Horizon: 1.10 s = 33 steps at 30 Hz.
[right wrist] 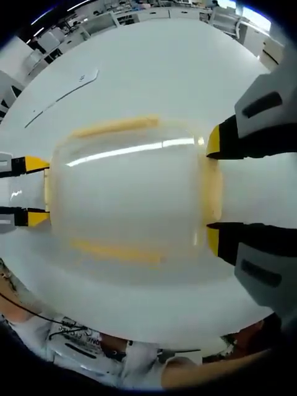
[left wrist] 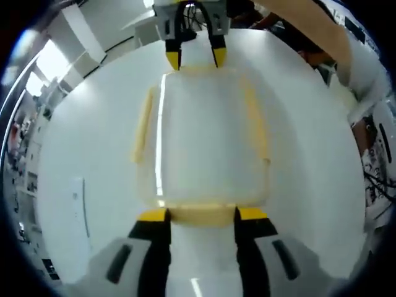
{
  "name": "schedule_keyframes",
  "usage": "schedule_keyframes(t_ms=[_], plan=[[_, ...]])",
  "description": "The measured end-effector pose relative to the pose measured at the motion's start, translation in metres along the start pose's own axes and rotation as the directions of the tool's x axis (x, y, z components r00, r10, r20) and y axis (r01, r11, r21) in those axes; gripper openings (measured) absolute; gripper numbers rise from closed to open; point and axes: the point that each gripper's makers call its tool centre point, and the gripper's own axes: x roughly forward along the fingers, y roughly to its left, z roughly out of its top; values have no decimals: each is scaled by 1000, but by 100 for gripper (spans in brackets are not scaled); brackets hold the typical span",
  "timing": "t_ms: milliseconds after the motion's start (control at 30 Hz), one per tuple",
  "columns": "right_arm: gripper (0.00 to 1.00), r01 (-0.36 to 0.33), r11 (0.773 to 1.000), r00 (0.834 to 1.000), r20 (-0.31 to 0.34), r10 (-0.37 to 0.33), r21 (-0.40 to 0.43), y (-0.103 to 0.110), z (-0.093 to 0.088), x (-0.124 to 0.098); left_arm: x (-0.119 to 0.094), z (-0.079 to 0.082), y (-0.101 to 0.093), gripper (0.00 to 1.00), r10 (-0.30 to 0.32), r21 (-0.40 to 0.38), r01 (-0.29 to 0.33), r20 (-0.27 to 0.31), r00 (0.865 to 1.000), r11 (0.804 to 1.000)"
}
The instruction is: Snap each plastic latch of the storage box into its locked position after aligning the lid with the box until every specified latch is closed and the lid sits flush.
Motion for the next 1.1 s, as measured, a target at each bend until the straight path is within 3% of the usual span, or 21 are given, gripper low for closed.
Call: schedule_keyframes(t_ms=[200, 500, 733, 900, 1100], plan=[[39, 24, 1000, 1000, -4, -24, -4, 1, 9, -19, -24, 5, 1, 39, 20, 13, -20, 6, 1000, 1000], [39, 47, 999, 999, 21, -47, -13, 6, 35, -45, -59, -1, -3, 39, 47, 18, -47, 19, 999, 999], [39, 57, 997, 998, 28, -56, -50, 4, 73, -54, -93, -32, -8, 39, 67, -8, -67, 5, 998, 998], [39, 52, 995, 998, 46, -49, -80, 1, 112, -53, -108, -57, -10, 39, 76, -34, -75, 6, 997, 997], [40, 45, 992, 998, 42, -40, -117, -1, 157, -47, -134, -102, -14, 39, 92, -74, -93, -10, 996, 993]])
